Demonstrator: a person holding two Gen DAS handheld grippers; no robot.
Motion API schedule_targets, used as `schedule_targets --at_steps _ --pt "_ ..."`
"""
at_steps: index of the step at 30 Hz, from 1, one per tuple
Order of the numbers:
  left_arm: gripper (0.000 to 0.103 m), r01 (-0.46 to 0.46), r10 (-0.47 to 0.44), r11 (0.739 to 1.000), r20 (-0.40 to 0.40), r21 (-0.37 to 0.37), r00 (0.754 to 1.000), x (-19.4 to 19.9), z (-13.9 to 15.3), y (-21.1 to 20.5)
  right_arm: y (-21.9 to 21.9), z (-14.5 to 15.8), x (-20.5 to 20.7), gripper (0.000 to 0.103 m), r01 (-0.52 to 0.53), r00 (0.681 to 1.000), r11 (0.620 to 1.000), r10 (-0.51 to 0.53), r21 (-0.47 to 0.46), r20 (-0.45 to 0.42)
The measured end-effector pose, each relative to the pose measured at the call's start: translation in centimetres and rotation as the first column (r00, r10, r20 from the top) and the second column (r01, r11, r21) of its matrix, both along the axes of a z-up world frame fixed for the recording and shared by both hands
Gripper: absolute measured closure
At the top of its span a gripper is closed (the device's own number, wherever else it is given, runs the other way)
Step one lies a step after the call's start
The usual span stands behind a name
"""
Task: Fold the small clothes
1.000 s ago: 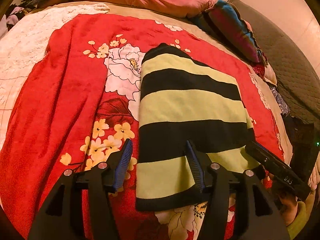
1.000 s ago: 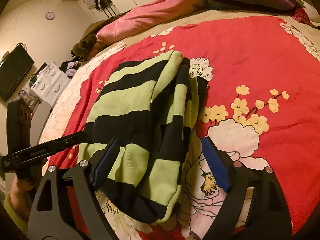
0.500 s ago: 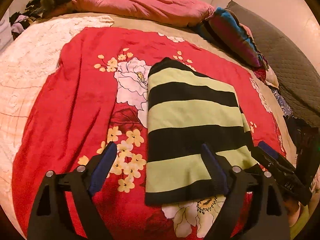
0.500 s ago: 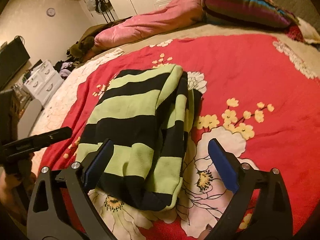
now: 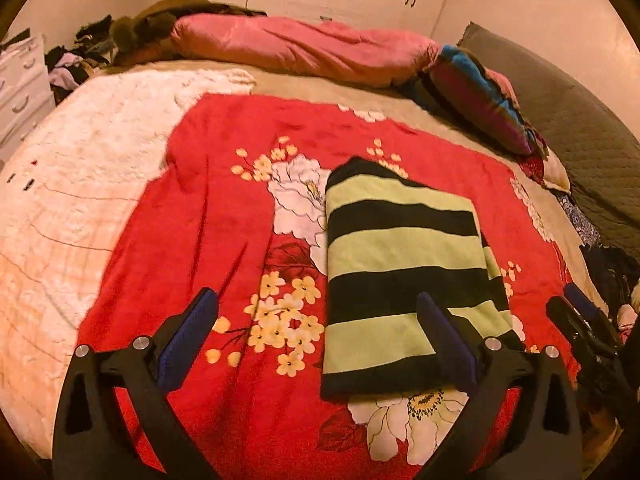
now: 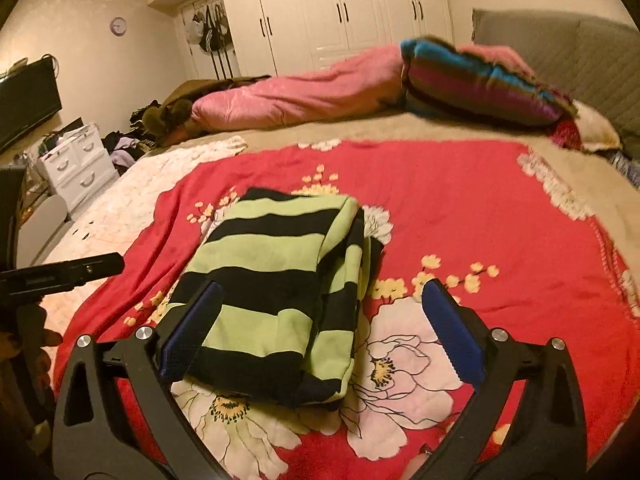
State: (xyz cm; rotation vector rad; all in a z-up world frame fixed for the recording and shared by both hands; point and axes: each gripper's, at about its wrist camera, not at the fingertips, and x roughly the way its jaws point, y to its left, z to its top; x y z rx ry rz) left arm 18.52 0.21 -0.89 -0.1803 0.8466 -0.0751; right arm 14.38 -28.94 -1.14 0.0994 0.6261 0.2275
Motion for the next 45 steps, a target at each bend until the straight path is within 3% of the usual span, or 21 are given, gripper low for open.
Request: schedule_targets --at_steps 9,20,33,38,45 --pt "0.004 0.002 -0.006 0.999 0.081 0.05 0.997 -3.9 2.0 -0.1 0.7 2.1 -2.8 0.008 -0.012 0.999 1.0 0.013 -0.028 0.039" --pt "0.004 0.015 -0.019 0.997 0.048 0.079 0.999 -8.1 1.3 -0.7 1.3 3.1 -5.5 0.008 -0.019 0.999 0.998 0.021 -0.054 0.039" --pt "0.004 0.021 -0.019 0.996 -0.023 0.088 1.0 -12.0 -0.3 -0.6 1.4 -0.3 -8.7 0.008 -0.028 0.994 0.996 0.018 -0.084 -0.109" --pt "0.004 0.042 -0.037 0.995 -0.056 0.091 0.998 -12.2 -1.4 -1.3 1.5 -1.2 -8.6 0.008 -0.025 0.993 0.994 0.012 -0.11 -0.118" --pt "0.004 0.034 -0.03 0.996 -0.043 0.077 0.999 -12.1 -1.4 -1.2 1.3 -1.5 -8.5 0.008 -0.026 0.992 0.995 0.014 -0.095 -0.124"
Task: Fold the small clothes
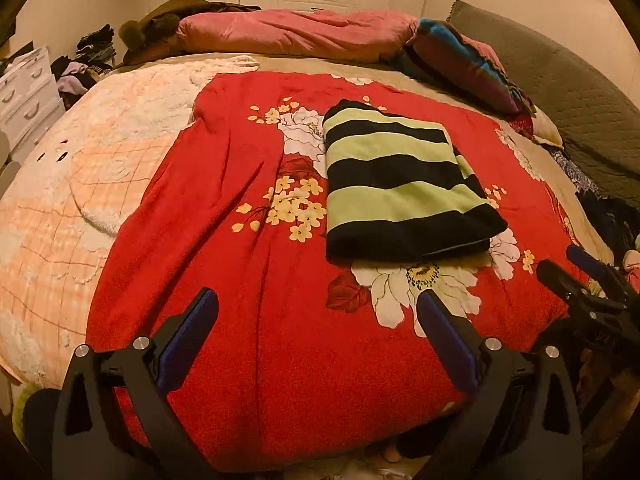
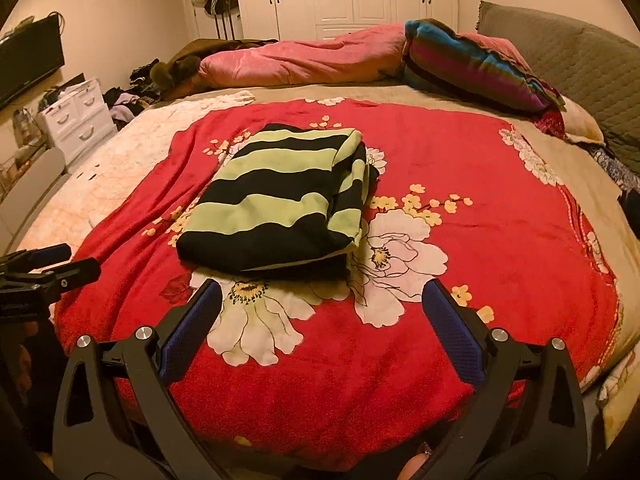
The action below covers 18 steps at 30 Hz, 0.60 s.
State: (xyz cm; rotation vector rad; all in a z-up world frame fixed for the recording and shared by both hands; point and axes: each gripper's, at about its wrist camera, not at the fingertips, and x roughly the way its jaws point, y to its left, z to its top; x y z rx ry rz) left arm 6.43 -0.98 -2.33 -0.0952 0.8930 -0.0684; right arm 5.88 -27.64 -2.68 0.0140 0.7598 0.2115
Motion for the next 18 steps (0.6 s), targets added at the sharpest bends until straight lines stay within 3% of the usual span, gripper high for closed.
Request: schedule_targets --at_steps 18 --pt "0.004 -0.031 0.031 0.998 0.013 0.048 0.999 -0.11 0.61 0.09 -0.46 0.19 0.15 0.008 0.013 1.0 1.0 -0.013 0.004 0.011"
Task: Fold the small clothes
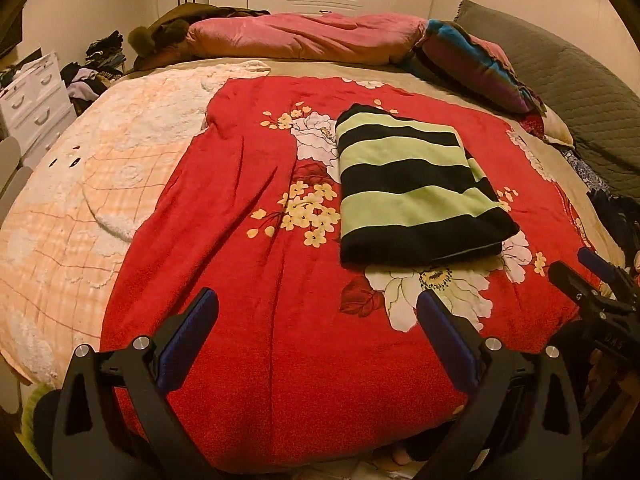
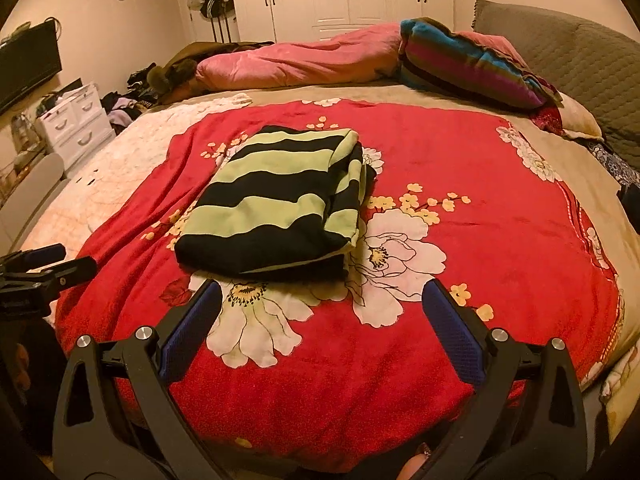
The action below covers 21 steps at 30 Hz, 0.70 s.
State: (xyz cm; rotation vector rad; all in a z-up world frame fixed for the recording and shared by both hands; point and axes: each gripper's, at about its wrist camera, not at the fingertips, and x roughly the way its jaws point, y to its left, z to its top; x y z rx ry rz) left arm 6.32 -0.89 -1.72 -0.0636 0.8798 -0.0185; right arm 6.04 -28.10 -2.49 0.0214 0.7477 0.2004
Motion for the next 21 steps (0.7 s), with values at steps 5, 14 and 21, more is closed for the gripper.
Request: schedule_targets --at_steps 5,14,21 --pt "0.004 -0.005 0.005 1.0 0.007 0.004 1.0 -0.08 0.24 0.05 0.07 0.04 -0.04 0.008 -0.001 1.0 1.0 0.001 -0.003 0.003" --pt "0.004 -0.006 0.006 1.0 0.008 0.018 1.0 0.07 0.21 -0.05 -0.06 -0.03 0.0 0.008 0.003 1.0 1.0 -0.003 -0.006 0.001" --pt "0.004 -0.004 0.004 1.0 0.014 0.024 1.0 -0.02 0.39 -0.19 -0.14 -0.03 0.06 0.008 0.004 1.0 1.0 -0.004 -0.005 0.001"
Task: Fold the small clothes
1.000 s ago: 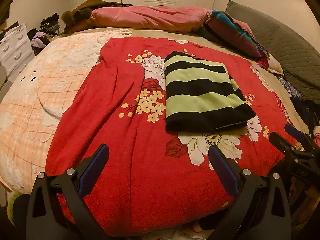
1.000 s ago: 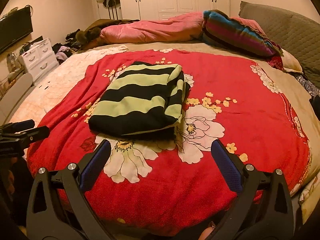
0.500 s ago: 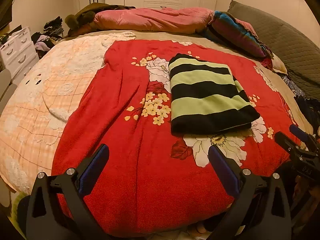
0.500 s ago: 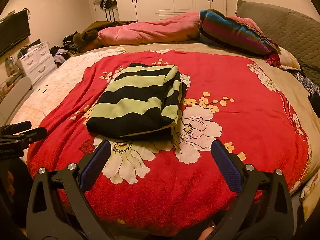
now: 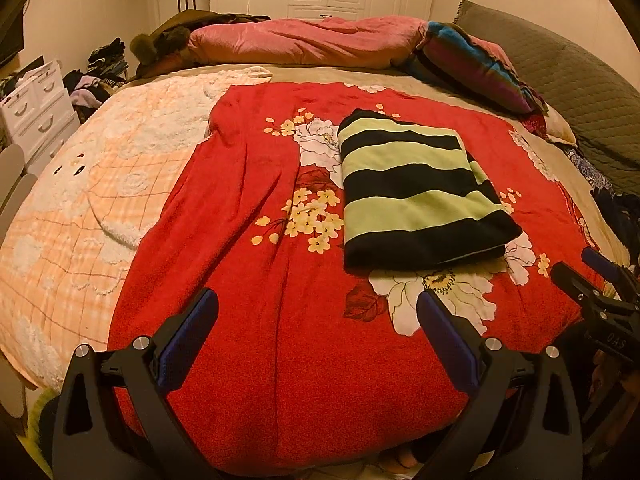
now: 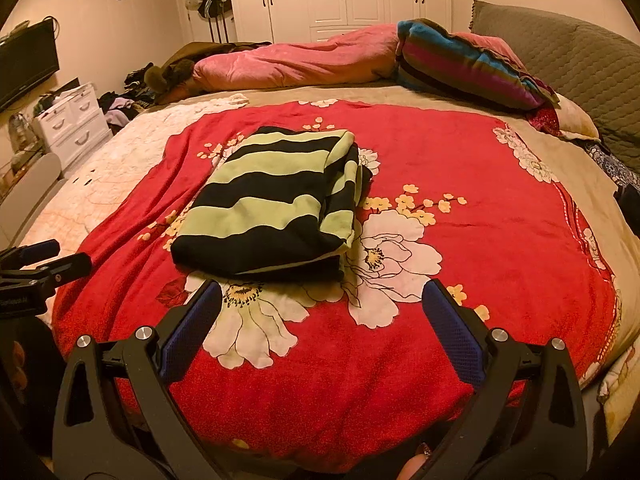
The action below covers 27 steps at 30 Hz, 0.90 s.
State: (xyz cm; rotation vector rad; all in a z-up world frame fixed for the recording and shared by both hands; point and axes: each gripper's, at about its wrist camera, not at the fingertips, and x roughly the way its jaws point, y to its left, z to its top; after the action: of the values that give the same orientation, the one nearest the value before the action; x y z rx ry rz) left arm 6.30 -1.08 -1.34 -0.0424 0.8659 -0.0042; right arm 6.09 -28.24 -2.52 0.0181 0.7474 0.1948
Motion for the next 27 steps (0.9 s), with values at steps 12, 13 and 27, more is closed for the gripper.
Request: schedule_targets --at_steps 12,13,27 --pt "0.004 -0.004 0.004 0.999 -0.001 0.043 1.0 0.0 0.11 -0.3 -0.08 0.02 0.04 0.008 0.003 1.0 1.0 -0.003 -0.001 0.001" --pt "0.004 -0.003 0.003 0.999 -0.001 0.043 1.0 0.02 0.11 -0.31 -0.05 0.03 0.01 0.008 0.002 1.0 1.0 -0.002 -0.001 0.002" --pt "0.004 -0.006 0.006 0.999 0.0 0.05 1.0 -0.06 0.18 -0.32 -0.11 -0.01 0.04 0.008 0.002 1.0 1.0 -0.002 -0.001 0.0"
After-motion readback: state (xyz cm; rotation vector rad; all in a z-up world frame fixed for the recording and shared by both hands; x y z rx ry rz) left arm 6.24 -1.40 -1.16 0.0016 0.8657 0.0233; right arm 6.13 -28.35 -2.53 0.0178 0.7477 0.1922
